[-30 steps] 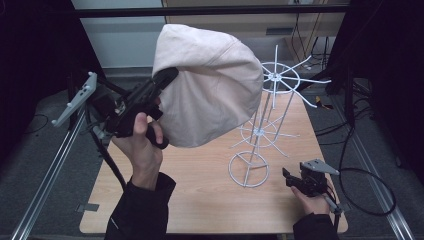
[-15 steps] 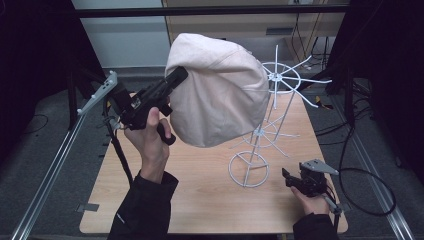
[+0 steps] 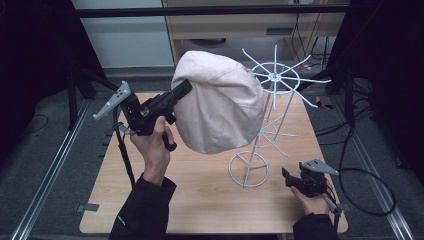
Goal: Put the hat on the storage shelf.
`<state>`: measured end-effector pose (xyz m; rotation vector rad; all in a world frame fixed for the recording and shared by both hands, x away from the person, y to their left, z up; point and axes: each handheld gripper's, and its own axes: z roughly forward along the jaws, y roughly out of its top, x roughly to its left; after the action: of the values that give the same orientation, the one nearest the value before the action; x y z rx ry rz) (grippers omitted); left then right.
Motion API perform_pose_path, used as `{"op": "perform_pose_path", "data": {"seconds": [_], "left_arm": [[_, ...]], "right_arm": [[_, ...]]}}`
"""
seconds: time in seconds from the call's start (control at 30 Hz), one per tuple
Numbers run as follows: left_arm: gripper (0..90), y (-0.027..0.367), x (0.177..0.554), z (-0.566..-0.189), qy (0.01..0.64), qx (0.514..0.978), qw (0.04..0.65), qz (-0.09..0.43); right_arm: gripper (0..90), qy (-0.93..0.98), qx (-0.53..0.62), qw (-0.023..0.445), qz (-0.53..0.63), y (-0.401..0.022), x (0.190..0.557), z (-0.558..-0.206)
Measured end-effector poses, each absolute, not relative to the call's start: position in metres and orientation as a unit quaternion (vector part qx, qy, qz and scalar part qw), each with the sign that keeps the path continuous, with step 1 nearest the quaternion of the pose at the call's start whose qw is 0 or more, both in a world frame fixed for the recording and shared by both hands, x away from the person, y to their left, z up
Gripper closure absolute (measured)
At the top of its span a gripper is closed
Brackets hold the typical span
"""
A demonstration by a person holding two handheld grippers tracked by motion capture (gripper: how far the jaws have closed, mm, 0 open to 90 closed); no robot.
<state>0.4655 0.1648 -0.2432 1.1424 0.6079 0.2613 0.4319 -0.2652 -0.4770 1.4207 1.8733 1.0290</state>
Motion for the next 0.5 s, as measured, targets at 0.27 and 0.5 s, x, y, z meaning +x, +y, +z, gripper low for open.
{"op": "perform_pose_path", "data": {"seconds": [0.27, 0.5], "left_arm": [[87.3, 0.167, 0.466, -0.254, 0.289, 0.547, 0.775, 0.130], [87.3, 0.170, 0.465, -0.262, 0.293, 0.574, 0.752, 0.139]], "right_arm": [[31.9, 0.700, 0.531, 0.284, 0.384, -0.265, 0.432, -0.477], [31.9, 0.700, 0.532, 0.283, 0.383, -0.266, 0.432, -0.478]]}}
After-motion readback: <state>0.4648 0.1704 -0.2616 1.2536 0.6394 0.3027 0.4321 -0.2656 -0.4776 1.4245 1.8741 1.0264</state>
